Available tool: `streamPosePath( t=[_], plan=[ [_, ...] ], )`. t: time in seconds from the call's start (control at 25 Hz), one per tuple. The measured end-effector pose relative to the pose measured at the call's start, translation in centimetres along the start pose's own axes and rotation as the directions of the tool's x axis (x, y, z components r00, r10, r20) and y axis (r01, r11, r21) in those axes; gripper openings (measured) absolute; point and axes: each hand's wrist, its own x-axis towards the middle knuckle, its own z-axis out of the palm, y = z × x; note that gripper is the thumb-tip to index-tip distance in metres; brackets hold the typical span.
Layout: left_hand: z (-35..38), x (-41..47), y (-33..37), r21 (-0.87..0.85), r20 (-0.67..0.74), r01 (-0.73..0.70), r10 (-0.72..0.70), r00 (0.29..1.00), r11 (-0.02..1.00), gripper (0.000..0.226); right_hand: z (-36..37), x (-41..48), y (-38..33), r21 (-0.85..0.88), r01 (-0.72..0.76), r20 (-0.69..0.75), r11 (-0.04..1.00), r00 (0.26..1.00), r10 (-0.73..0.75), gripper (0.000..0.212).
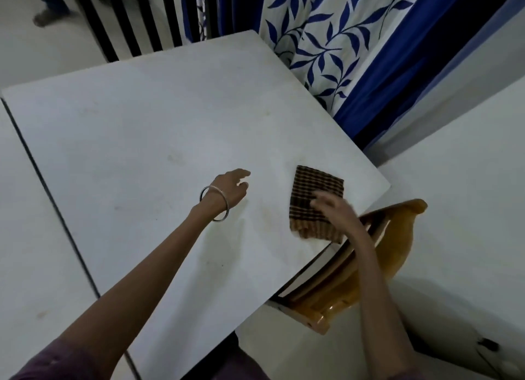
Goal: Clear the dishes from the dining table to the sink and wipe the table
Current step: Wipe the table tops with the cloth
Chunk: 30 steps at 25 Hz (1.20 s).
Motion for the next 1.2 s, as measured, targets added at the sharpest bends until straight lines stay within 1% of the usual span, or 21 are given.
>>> streamPosePath(
  t=[0.04, 0.08, 0.12, 0.2, 0.24, 0.32, 0.4, 0.48, 0.52, 0.6, 0.64, 0.68, 0.76, 0.84, 0.92, 0.96, 1.0, 1.04, 1.08, 1.12, 1.2],
  plan=[
    [0.0, 0.9, 0.0, 0.039, -0.039, 0.001, 0.000, 0.999, 0.999, 0.039, -0.1, 1.3, 0.6, -0.003, 0.081, -0.215, 0.997, 0.973, -0.080, 0.042],
    [0.1, 1.7, 0.0, 0.093, -0.070, 0.004, 0.002, 0.998, 0.996, 0.040, 0.5, 1.8, 1.2, -0.039, 0.115, -0.334, 0.993, 0.935, -0.121, 0.045],
    [0.3, 2.5, 0.1, 0.149, -0.090, 0.007, 0.006, 0.996, 0.989, 0.041, 1.9, 2.5, 1.6, -0.138, 0.105, -0.336, 0.985, 0.931, -0.146, 0.051],
    [0.8, 4.5, 0.6, 0.295, -0.078, 0.006, 0.018, 0.997, 0.955, 0.047, 5.2, 4.3, 2.5, -0.420, 0.057, -0.258, 0.906, 0.949, -0.180, 0.061],
    [1.1, 5.6, 0.9, 0.371, -0.057, 0.006, 0.017, 0.998, 0.929, 0.051, 6.5, 5.1, 2.9, -0.481, 0.037, -0.257, 0.876, 0.949, -0.181, 0.061],
    [1.1, 6.9, 0.6, 0.479, -0.020, 0.026, -0.019, 1.000, 0.877, 0.057, 7.0, 6.1, 4.6, -0.494, -0.039, -0.358, 0.869, 0.919, -0.163, 0.062],
    [0.9, 7.8, 0.0, 0.501, 0.005, 0.068, -0.082, 0.997, 0.863, 0.062, 3.5, 9.3, 5.7, -0.374, -0.133, -0.464, 0.918, 0.884, -0.061, 0.062],
    [0.7, 8.5, -0.3, 0.545, 0.034, 0.075, -0.112, 0.993, 0.835, 0.064, -0.3, 13.6, 4.9, -0.310, -0.208, -0.498, 0.928, 0.867, 0.028, 0.061],
    [0.7, 8.6, -0.4, 0.586, 0.053, 0.060, -0.112, 0.992, 0.808, 0.064, -1.2, 15.2, 4.1, -0.355, -0.211, -0.491, 0.911, 0.871, 0.011, 0.061],
    [0.8, 8.6, -0.3, 0.630, 0.091, -0.002, -0.071, 0.993, 0.777, 0.063, -1.1, 17.0, 1.8, -0.490, -0.081, -0.413, 0.868, 0.899, -0.149, 0.060],
    [0.6, 8.6, -0.4, 0.606, 0.086, -0.022, -0.038, 0.996, 0.795, 0.062, -0.1, 17.0, 0.6, -0.547, 0.011, -0.349, 0.837, 0.906, -0.240, 0.060],
    [0.1, 8.5, -0.6, 0.543, 0.054, -0.021, -0.011, 0.998, 0.840, 0.061, 1.4, 16.5, -0.4, -0.604, 0.115, -0.277, 0.789, 0.898, -0.343, 0.059],
    [-1.3, 8.3, -1.3, 0.272, -0.108, 0.053, -0.025, 0.994, 0.961, 0.054, 5.3, 13.8, -1.5, -0.667, 0.315, -0.129, 0.675, 0.844, -0.521, 0.057],
    [-2.1, 8.1, -1.5, 0.018, -0.215, 0.104, -0.098, 0.972, 0.994, 0.049, 10.7, 8.9, -1.2, -0.647, 0.557, 0.033, 0.520, 0.703, -0.711, 0.056],
    [-2.0, 7.9, -1.2, -0.019, -0.195, 0.092, -0.094, 0.976, 0.996, 0.047, 16.4, 2.4, 0.7, -0.538, 0.784, 0.260, 0.309, 0.503, -0.824, 0.059],
    [-1.7, 7.9, -1.0, 0.000, -0.178, 0.074, -0.073, 0.981, 0.997, 0.045, 18.1, -0.5, 2.2, -0.490, 0.839, 0.364, 0.236, 0.444, -0.819, 0.059],
    [-1.4, 7.7, -0.8, 0.019, -0.168, 0.064, -0.060, 0.984, 0.998, 0.043, 18.4, -2.4, 3.9, -0.469, 0.862, 0.431, 0.194, 0.415, -0.801, 0.058],
    [-1.4, 7.6, -0.7, 0.032, -0.161, 0.060, -0.054, 0.986, 0.998, 0.043, 17.7, -3.0, 5.6, -0.488, 0.857, 0.446, 0.165, 0.407, -0.797, 0.057],
    [-1.4, 7.6, -0.7, 0.040, -0.154, 0.060, -0.053, 0.987, 0.997, 0.044, 16.0, -2.8, 7.0, -0.533, 0.828, 0.410, 0.175, 0.434, -0.802, 0.057],
    [-1.5, 7.6, -0.8, 0.053, -0.145, 0.058, -0.050, 0.988, 0.997, 0.045, 13.6, -1.9, 8.1, -0.602, 0.761, 0.329, 0.243, 0.513, -0.793, 0.056],
    [-1.8, 7.8, -0.7, 0.088, -0.131, 0.054, -0.043, 0.990, 0.995, 0.045, 8.0, 1.3, 8.8, -0.719, 0.483, 0.048, 0.500, 0.752, -0.657, 0.058]
  ],
)
